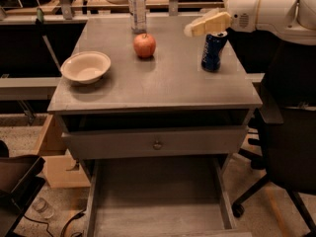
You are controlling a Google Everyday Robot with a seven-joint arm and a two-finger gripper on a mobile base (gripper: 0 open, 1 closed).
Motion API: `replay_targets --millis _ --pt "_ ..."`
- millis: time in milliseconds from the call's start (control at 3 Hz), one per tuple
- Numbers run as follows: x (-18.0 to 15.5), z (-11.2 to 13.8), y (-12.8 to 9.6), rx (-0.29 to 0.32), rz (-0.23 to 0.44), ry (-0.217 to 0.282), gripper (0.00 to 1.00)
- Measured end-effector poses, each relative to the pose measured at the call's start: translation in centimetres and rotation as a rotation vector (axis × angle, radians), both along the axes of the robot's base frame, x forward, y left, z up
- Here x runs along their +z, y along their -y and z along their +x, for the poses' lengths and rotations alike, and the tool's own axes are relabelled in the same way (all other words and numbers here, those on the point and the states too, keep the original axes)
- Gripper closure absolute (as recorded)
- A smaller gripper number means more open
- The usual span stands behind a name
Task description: Pick apple from middle drawer and place on counter
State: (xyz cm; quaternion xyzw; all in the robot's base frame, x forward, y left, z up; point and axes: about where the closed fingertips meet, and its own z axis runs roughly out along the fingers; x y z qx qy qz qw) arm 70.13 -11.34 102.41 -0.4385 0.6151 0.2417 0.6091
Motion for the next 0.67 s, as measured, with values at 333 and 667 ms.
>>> replay_targets --millis 333,667 --pt "-0.6 -2.3 7.3 -0.042 0.115 0.027 0.0" --pt "-2.2 -4.5 11.6 -0.115 0.185 0.04 0.0"
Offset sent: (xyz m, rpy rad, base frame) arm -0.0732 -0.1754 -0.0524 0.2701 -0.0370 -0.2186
